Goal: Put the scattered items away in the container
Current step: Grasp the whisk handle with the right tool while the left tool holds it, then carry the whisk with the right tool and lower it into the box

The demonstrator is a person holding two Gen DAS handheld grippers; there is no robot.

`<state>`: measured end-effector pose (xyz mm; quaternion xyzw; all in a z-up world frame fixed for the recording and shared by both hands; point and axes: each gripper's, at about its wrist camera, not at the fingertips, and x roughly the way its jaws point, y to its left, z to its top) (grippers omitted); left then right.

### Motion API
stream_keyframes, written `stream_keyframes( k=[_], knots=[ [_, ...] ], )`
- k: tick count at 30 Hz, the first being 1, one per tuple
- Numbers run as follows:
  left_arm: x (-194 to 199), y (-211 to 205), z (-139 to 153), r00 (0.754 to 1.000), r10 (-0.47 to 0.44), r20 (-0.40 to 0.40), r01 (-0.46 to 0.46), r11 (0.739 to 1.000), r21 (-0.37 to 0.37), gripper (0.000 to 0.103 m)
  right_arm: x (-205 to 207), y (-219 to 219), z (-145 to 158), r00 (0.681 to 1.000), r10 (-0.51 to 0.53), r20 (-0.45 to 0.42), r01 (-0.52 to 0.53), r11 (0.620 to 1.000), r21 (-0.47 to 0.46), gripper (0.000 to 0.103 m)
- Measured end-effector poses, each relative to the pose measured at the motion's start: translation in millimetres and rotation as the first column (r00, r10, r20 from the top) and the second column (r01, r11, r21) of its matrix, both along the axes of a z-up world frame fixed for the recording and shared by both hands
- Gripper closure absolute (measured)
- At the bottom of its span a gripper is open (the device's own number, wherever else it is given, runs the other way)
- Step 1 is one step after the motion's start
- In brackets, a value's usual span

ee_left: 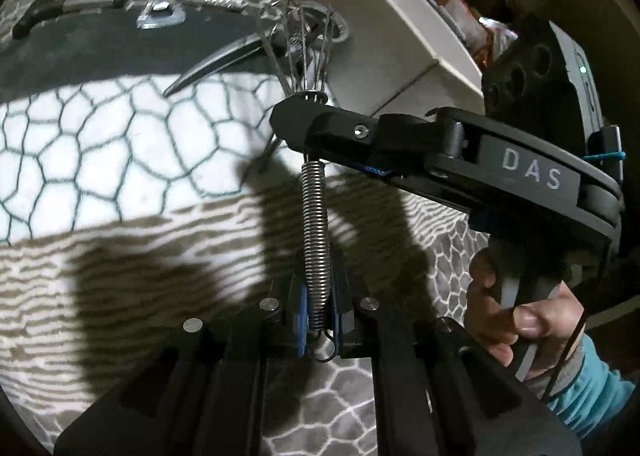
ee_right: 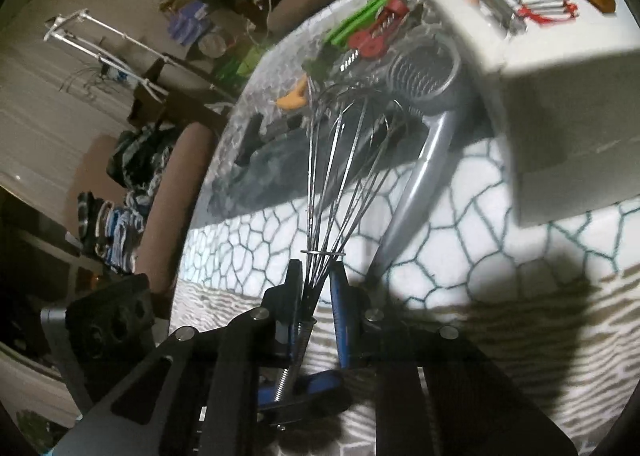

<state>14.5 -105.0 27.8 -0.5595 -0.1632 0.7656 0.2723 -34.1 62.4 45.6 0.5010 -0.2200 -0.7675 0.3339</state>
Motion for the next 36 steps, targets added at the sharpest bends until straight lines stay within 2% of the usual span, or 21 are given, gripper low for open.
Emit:
stream_keyframes(
  k=[6, 10, 15, 18, 23, 29, 36],
  knots=[
    [10, 4, 32, 0.995, -0.007, -0.104, 0.008, 1.000, 0.017, 0.095, 13, 11, 44, 0.990, 0.008, -0.139, -0.014, 0.999, -0.038, 0.090],
    [7, 23, 57, 0.985, -0.013, -0.170, 0.018, 1.000, 0.024, 0.095, 20, 28, 75, 0.980, -0.008, -0.200, -0.006, 0.998, -0.069, 0.090],
    [-7, 68, 94, 0.973, -0.049, -0.224, 0.060, 0.997, 0.042, 0.093, 14, 57, 112, 0.967, -0.047, -0.250, 0.033, 0.998, -0.061, 0.091],
    [-24, 98, 108, 0.971, -0.068, -0.228, 0.088, 0.993, 0.079, 0.092, -1, 79, 133, 0.962, -0.034, -0.270, 0.035, 0.999, 0.000, 0.093],
    [-70, 127, 111, 0.984, -0.035, -0.177, 0.065, 0.984, 0.165, 0.094, -50, 115, 151, 0.976, -0.014, -0.219, 0.025, 0.999, 0.044, 0.093],
    [-129, 157, 106, 0.991, -0.003, -0.132, 0.027, 0.982, 0.184, 0.093, -106, 152, 142, 0.988, -0.038, -0.152, 0.050, 0.996, 0.078, 0.093],
    [-181, 202, 85, 0.996, -0.038, -0.074, 0.047, 0.992, 0.118, 0.091, -163, 183, 107, 0.997, -0.064, -0.050, 0.070, 0.992, 0.108, 0.093]
  ],
)
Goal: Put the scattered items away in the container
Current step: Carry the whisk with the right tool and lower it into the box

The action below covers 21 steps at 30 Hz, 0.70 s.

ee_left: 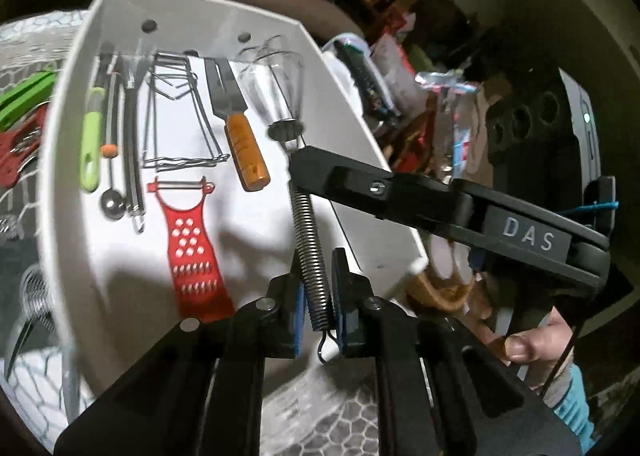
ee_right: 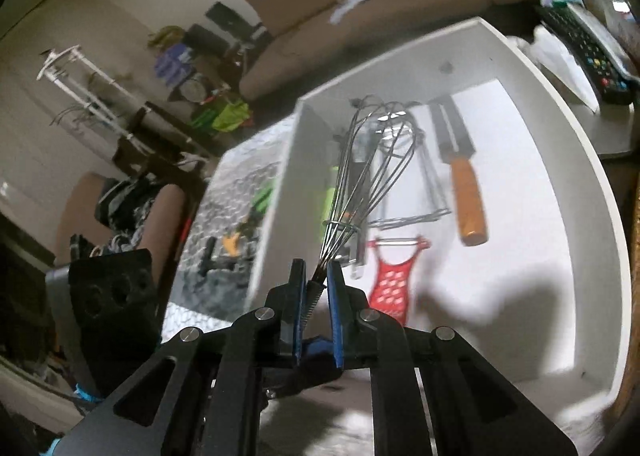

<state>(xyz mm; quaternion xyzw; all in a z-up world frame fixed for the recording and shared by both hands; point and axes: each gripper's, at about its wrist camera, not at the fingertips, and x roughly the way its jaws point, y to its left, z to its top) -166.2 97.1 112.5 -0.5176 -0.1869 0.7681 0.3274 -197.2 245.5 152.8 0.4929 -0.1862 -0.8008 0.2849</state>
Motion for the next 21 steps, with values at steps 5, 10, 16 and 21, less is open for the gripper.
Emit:
stream_keyframes(
  k=[5, 10, 16, 21],
  knots=[
    [-12, 14, -13, 0.999, -0.017, 0.033, 0.017, 1.000, -0.007, 0.089, -17, 8, -17, 0.999, 0.011, 0.031, -0.012, 1.000, 0.023, 0.093],
    [-9, 27, -24, 0.997, -0.045, 0.058, 0.047, 0.998, -0.034, 0.087, -19, 12, -33, 0.996, 0.038, 0.087, -0.043, 0.998, 0.054, 0.093],
    [-5, 20, -16, 0.999, -0.023, 0.030, 0.023, 1.000, -0.019, 0.087, -19, 16, -31, 0.995, 0.027, 0.098, -0.025, 0.999, -0.023, 0.093],
    [5, -9, -5, 0.999, 0.017, -0.028, -0.018, 0.998, -0.062, 0.087, -21, -23, -20, 0.993, 0.095, 0.075, -0.092, 0.995, -0.044, 0.093]
  ],
)
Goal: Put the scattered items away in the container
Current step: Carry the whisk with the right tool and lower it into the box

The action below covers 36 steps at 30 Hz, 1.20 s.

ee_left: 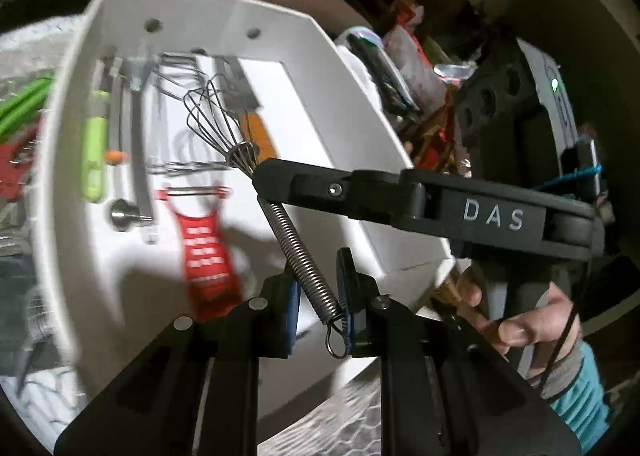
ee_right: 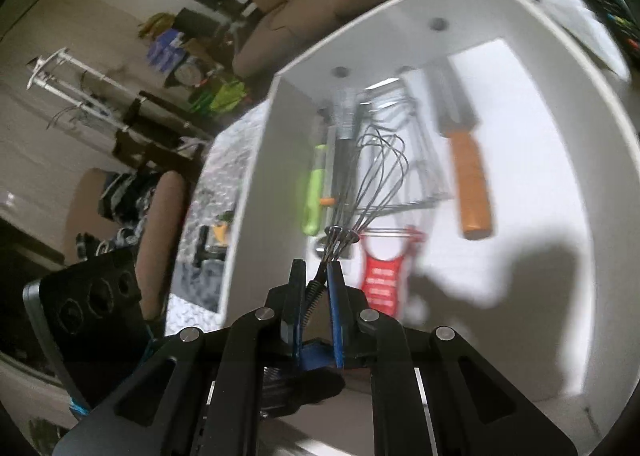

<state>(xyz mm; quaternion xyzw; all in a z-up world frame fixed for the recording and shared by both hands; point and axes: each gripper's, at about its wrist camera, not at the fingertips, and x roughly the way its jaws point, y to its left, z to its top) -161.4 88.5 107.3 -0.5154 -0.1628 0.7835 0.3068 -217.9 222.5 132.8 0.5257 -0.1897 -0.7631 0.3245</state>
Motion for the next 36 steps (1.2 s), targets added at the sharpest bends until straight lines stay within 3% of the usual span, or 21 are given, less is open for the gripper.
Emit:
stream_keyframes(
  k=[7, 18, 24, 32, 36],
  knots=[
    [-6, -44, -9, 0.997, 0.076, -0.001, -0.076, 0.995, -0.057, 0.087, -12, -51, -16, 0.998, 0.051, 0.027, -0.050, 0.999, -0.016, 0.093],
    [-4, -46, -18, 0.995, 0.087, -0.041, -0.093, 0.981, -0.173, 0.085, -19, -68, -36, 0.995, 0.072, 0.072, -0.073, 0.997, 0.016, 0.092],
    [19, -43, -8, 0.997, 0.051, -0.066, -0.064, 0.976, -0.210, 0.060, -16, -70, -49, 0.988, 0.080, 0.130, -0.088, 0.994, 0.062, 0.092],
    [42, -62, 5, 0.997, 0.052, -0.059, -0.061, 0.985, -0.159, 0.059, -13, -62, -58, 0.991, 0.029, 0.133, -0.045, 0.992, 0.120, 0.089],
    [51, -74, 11, 0.997, 0.051, -0.063, -0.058, 0.991, -0.119, 0.057, -19, -61, -60, 0.990, 0.019, 0.137, -0.040, 0.988, 0.150, 0.070]
  ],
)
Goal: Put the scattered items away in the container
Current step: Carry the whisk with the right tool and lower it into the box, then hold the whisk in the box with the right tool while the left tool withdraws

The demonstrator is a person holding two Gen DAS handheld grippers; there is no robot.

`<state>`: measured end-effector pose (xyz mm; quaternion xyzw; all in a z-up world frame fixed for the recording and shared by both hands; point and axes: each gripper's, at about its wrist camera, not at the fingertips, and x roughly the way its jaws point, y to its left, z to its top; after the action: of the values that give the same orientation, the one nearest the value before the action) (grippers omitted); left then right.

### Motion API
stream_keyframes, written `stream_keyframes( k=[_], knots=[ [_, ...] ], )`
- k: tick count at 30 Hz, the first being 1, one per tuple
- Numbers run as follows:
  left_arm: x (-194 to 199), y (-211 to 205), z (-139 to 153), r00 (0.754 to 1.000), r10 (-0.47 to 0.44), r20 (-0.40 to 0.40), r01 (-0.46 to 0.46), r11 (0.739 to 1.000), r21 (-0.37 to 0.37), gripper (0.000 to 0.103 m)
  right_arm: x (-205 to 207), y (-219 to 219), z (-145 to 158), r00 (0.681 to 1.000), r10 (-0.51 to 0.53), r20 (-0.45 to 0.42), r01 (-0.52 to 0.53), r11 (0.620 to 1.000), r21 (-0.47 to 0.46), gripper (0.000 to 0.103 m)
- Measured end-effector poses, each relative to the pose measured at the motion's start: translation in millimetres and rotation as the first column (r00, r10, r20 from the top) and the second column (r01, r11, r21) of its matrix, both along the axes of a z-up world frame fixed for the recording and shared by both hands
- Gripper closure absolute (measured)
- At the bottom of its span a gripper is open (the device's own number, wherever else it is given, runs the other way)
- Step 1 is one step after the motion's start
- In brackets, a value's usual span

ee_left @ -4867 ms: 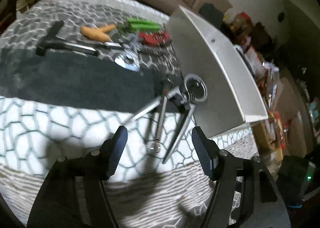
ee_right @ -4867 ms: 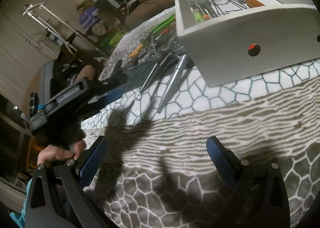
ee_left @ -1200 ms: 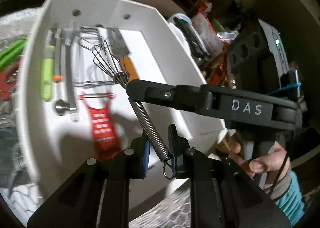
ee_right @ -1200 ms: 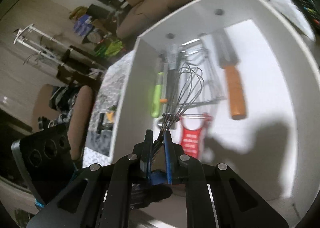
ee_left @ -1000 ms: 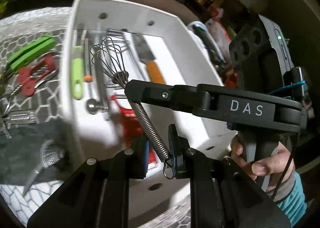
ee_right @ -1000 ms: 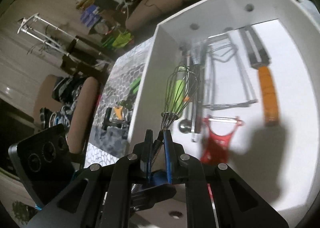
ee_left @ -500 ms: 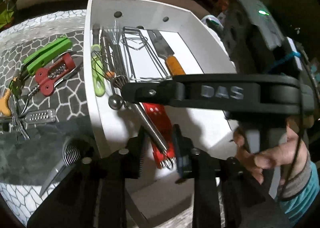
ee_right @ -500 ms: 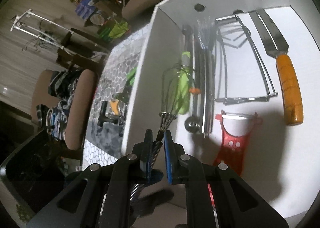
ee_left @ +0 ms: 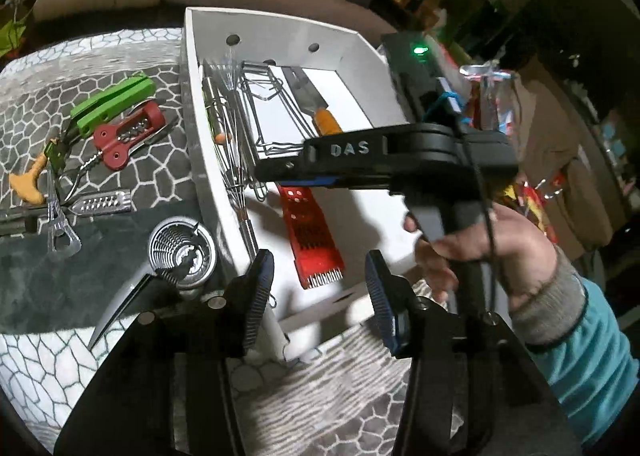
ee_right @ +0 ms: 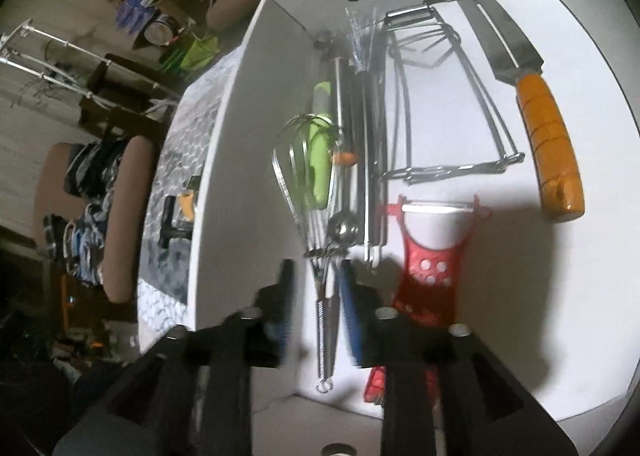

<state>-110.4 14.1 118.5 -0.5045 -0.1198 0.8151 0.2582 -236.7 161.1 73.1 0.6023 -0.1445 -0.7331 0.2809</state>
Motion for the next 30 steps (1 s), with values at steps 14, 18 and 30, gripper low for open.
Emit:
stream_keyframes(
  k=[14, 18, 30],
  knots=[
    [2, -1, 2, 1.000, -0.020, -0.011, 0.020, 0.999, 0.026, 0.057, -9, -52, -31, 0.984, 0.134, 0.117, -0.153, 0.973, 0.173, 0.093],
    [1, 0, 1, 1.000, -0.023, -0.010, 0.023, 1.000, 0.021, 0.056, -3, -39, -18, 0.989, 0.120, 0.089, -0.130, 0.984, 0.121, 0.093],
    [-37, 66, 12, 0.994, -0.088, -0.064, 0.080, 0.990, -0.113, 0.053, 0, 62, 65, 1.000, 0.009, -0.029, -0.008, 0.999, 0.053, 0.093]
  ],
)
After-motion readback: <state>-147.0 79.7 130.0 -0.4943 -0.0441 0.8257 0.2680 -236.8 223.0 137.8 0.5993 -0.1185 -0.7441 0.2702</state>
